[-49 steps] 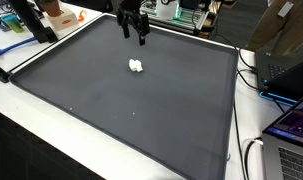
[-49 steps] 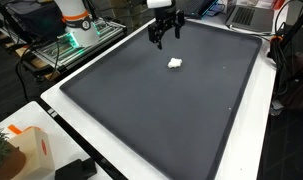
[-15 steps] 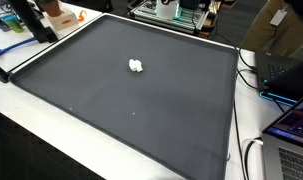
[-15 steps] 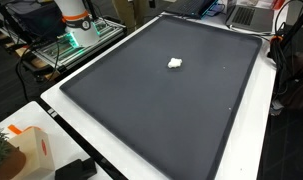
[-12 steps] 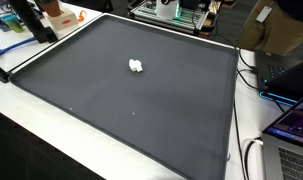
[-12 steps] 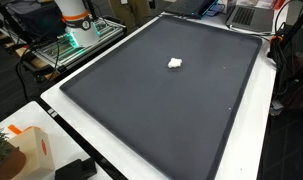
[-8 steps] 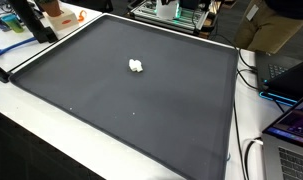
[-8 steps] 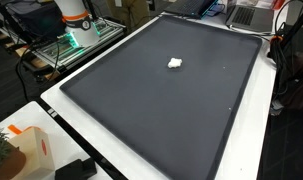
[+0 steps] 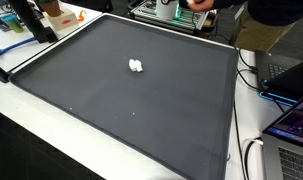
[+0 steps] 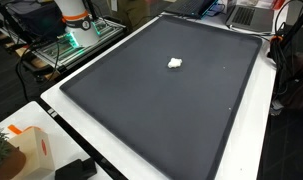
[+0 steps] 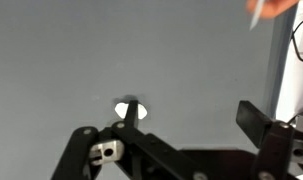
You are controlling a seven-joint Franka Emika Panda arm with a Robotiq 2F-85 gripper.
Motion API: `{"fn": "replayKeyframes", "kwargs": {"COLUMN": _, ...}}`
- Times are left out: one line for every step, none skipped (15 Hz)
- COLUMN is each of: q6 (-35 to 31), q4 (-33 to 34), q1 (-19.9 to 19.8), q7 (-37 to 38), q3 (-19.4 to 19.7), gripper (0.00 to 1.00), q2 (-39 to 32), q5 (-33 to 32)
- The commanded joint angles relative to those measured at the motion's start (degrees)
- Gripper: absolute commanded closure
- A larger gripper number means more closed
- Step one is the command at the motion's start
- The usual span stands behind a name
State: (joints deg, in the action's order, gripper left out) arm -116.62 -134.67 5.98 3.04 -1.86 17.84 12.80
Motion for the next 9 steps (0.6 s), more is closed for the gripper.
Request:
{"fn": "replayKeyframes", "kwargs": {"q6": 7.4, "q4": 5.4, "q1": -0.6, "q7": 1.4, "q3": -0.1, "gripper": 0.0, "q2": -1.1, "q5": 2.0}}
{"fn": "replayKeyframes", "kwargs": {"q6": 9.0, "q4": 7.1, "q1": -0.7, "q7": 2.2, "q3": -0.1, "gripper": 0.0, "q2": -1.9, "q5": 2.3}}
{"fn": "replayKeyframes", "kwargs": {"q6": 10.4, "q4": 8.6, "q1": -0.9, "q7": 2.7, "q3": -0.1, "gripper": 0.0, "q2": -2.5, "q5": 2.5}}
{"fn": "replayKeyframes", "kwargs": {"q6": 11.6, "q4": 10.0, "q1": -1.0, "q7": 3.5, "q3": -0.2, "gripper": 0.0, "q2": -3.3, "q5": 2.8}}
{"fn": "replayKeyframes", "kwargs": {"q6": 12.8, "q4": 11.2, "q1": -1.1, "q7": 4.1, "q3": -0.2, "gripper": 0.0, "q2": -4.0, "q5": 3.0}}
{"fn": "replayKeyframes", "kwargs": {"q6": 13.5, "q4": 12.2, "q1": -1.3, "q7": 4.6, "q3": -0.2, "gripper": 0.07, "q2": -4.6, "q5": 3.3}}
{"fn": "replayKeyframes", "kwargs": {"q6": 14.3, "q4": 13.1, "q1": -1.4, "q7": 5.1, "q3": -0.2, "gripper": 0.26, "q2": -5.1, "q5": 3.6}}
{"fn": "replayKeyframes", "kwargs": {"q6": 14.8, "q4": 13.8, "q1": -1.5, "q7": 5.4, "q3": -0.3, "gripper": 0.35, "q2": -5.6, "q5": 3.8}}
{"fn": "replayKeyframes", "kwargs": {"q6": 15.4, "q4": 14.4, "q1": -1.6, "q7": 5.7, "q3": -0.3, "gripper": 0.42, "q2": -6.0, "q5": 3.8}}
